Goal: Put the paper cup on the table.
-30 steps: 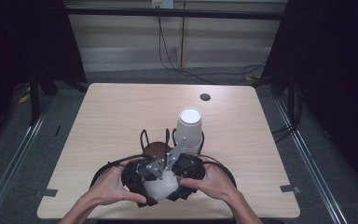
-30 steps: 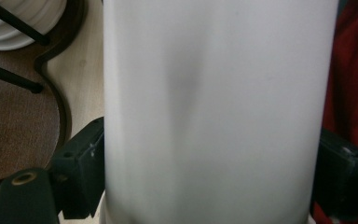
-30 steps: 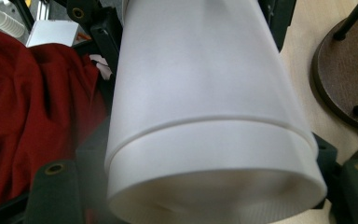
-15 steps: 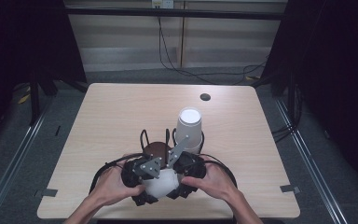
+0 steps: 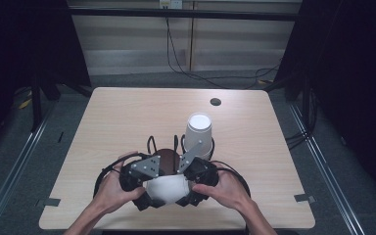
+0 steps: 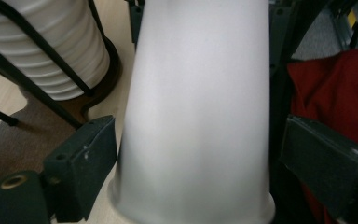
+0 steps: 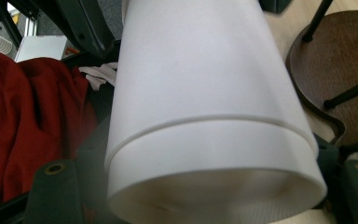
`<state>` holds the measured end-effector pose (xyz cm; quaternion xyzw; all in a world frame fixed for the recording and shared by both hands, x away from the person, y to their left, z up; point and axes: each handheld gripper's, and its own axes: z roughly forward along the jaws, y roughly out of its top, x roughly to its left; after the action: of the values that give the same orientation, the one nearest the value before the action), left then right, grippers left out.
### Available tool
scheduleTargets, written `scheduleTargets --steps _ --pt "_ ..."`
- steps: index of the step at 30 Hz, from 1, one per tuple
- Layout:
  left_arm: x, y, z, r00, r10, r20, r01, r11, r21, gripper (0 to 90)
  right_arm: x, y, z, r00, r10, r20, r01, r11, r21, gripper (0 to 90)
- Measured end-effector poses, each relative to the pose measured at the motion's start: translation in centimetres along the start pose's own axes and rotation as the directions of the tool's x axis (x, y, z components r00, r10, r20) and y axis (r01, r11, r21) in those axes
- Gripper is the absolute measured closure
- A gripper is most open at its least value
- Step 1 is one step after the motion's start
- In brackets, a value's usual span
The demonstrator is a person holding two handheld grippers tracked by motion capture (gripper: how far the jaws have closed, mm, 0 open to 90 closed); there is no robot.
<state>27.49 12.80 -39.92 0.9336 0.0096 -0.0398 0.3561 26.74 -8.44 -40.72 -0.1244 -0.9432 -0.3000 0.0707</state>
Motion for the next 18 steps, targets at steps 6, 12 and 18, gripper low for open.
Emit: scheduleTargets --steps 6,12,18 --pt "-0.1 -0.7 -2.0 0.9996 -0.023 -0.017 0.021 0.9934 -0.113 14.1 0.0 -0.6 -0.6 0.9997 0.021 0.013 -0.02 1.0 -0.02 25.9" --pt "-0.1 -2.4 -2.5 0.9967 -0.074 -0.032 0.068 0.9839 -0.165 15.7 0.1 -1.3 -0.9 0.9988 0.044 0.022 -0.044 0.999 -0.032 25.8" --pt "-0.2 -3.8 -3.1 0.9888 -0.129 -0.075 0.108 0.9662 -0.234 15.6 -0.2 -2.4 -1.0 0.9974 0.063 0.034 -0.061 0.996 -0.072 25.8"
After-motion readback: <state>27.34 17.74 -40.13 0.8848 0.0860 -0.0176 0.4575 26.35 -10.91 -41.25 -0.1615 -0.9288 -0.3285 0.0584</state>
